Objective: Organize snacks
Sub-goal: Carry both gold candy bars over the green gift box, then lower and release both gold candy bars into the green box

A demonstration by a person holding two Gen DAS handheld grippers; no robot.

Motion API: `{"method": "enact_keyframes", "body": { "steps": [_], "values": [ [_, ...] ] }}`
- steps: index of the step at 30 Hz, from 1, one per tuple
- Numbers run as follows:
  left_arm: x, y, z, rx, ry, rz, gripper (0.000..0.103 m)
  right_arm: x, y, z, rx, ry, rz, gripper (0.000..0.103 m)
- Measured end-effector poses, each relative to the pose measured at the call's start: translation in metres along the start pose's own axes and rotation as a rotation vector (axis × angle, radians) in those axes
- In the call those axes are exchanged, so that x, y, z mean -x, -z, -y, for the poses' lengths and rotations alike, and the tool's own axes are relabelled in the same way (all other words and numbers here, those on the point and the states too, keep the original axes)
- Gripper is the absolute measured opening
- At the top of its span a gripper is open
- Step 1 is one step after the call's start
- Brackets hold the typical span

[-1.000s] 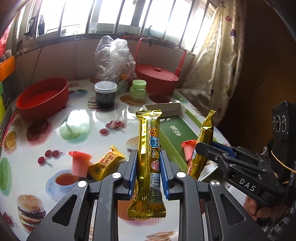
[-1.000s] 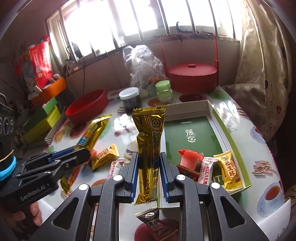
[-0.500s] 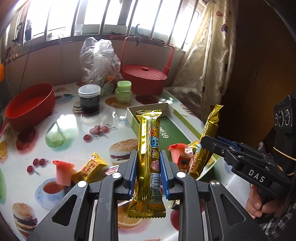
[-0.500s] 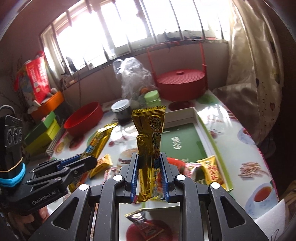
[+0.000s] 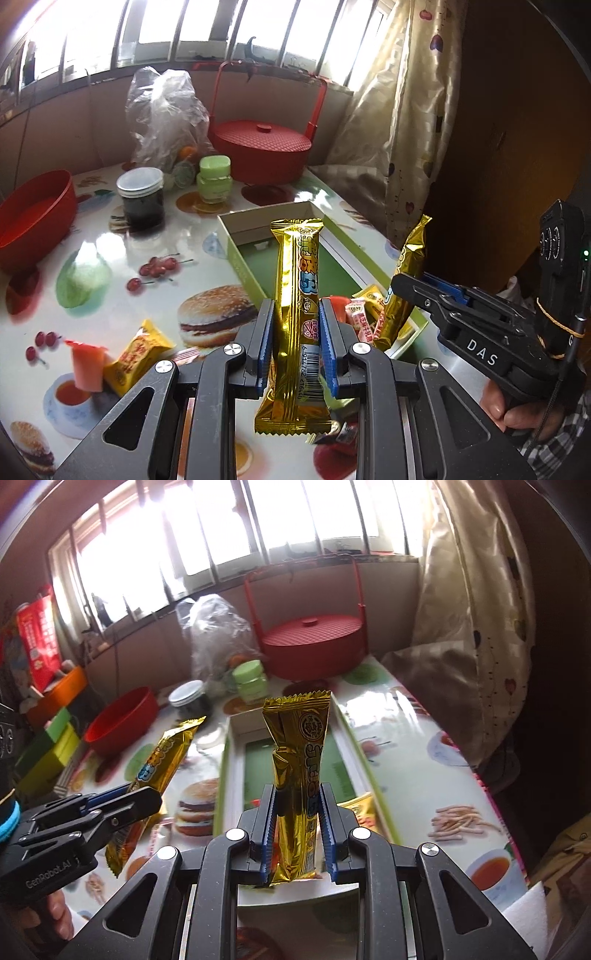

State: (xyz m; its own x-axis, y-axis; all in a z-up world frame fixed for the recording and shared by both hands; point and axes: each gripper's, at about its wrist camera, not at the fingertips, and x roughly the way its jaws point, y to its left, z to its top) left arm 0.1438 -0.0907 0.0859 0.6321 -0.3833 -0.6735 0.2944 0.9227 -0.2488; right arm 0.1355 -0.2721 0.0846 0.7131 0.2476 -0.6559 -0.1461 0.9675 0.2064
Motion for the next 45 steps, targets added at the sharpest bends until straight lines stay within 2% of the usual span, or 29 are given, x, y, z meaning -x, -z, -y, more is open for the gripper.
{"method": "enact_keyframes", "body": {
  "steps": [10,17,31,45],
  "values": [
    [-0.034,-0.004,0.006,-0.001,0.022,-0.055,0.024,-0.019,0.000,0.017,-0.002,0.070,-0.019,0.021],
    [-0.055,-0.003,0.009,-0.011,0.007,-0.094,0.024,-0.038,0.001,0.026,-0.024,0.070,-0.041,0.021],
    [-0.079,-0.004,0.013,-0.035,-0.036,-0.123,0.024,-0.066,0.002,0.022,0.011,0.092,-0.077,0.021],
    [-0.088,-0.006,0.013,-0.028,-0.042,-0.148,0.027,-0.076,0.002,0.017,0.047,0.113,-0.098,0.022]
  ]
}}
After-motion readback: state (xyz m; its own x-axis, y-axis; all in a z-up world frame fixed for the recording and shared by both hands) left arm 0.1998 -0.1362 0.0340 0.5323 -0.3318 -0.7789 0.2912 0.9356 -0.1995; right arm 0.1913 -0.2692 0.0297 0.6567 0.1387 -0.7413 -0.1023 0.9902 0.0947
